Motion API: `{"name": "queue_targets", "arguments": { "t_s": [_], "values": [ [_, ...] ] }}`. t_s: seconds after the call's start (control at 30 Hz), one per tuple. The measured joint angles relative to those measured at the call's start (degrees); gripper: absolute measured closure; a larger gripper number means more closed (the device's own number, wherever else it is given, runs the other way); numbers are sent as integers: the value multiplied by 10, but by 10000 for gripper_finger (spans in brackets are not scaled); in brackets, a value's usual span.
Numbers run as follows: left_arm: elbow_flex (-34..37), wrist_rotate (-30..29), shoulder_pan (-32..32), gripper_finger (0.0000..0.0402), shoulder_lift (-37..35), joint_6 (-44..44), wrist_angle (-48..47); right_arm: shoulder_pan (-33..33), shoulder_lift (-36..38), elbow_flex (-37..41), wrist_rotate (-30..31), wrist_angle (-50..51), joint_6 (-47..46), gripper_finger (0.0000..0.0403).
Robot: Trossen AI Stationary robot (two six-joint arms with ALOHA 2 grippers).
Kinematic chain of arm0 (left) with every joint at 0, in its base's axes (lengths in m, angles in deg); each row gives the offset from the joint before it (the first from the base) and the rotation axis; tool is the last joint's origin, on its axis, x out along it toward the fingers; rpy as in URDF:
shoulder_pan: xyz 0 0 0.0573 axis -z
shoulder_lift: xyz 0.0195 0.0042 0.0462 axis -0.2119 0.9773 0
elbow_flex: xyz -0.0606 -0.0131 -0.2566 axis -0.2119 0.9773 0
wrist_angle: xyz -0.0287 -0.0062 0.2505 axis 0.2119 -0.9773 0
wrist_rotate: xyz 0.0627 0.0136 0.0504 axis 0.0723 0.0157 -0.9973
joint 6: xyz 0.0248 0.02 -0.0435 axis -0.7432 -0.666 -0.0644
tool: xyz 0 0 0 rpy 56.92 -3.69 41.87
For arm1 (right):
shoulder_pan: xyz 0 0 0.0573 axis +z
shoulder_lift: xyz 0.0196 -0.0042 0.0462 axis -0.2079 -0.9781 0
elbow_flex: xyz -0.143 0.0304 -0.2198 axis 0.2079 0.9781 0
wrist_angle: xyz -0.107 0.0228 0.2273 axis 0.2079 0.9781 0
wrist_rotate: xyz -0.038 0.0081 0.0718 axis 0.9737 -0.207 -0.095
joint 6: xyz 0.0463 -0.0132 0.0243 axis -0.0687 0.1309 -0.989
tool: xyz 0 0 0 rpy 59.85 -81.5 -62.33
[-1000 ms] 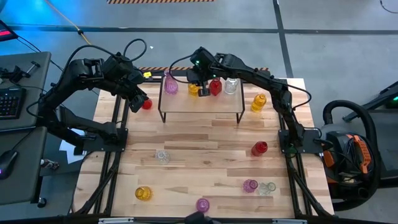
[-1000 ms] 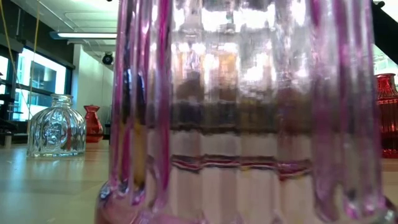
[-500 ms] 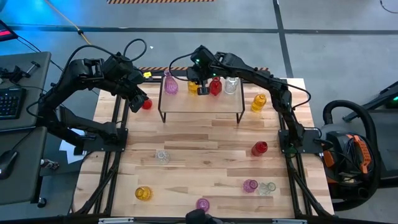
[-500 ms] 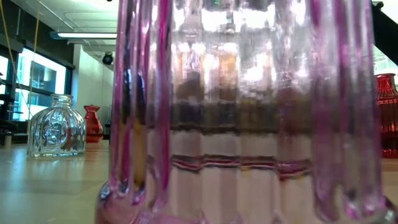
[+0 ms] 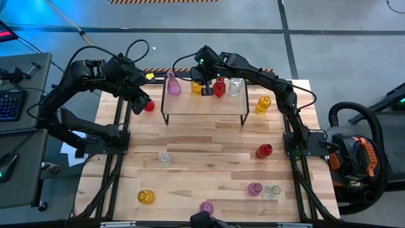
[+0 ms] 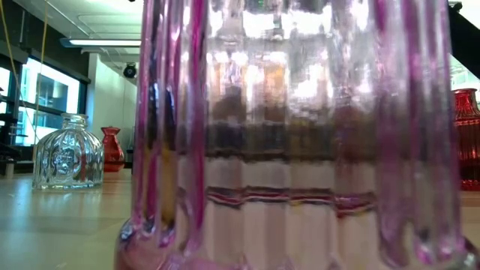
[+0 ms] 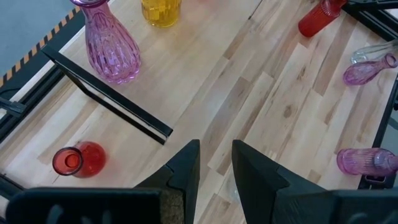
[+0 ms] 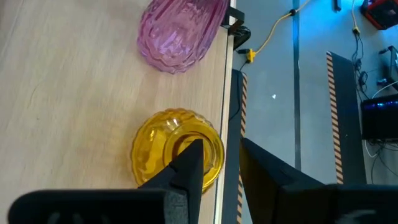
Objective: Sort vases onto shelf
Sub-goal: Put the center yellow vase on the shelf, then adjust the red vase on the shelf
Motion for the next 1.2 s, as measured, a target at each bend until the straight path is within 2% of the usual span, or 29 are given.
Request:
{"name": "queue_targets", "arguments": {
  "t_s": [0.67,0.93,1.2],
  "values": [
    [0,0,0,316,0,0,0,-18,1,0,1,-24,-1,320],
    [0,0,0,316,0,0,0,-7,51,-3,41,64,-31,320],
    [0,0,0,316,0,0,0,-15,70,-3,37,163,-74,320]
  ]
}}
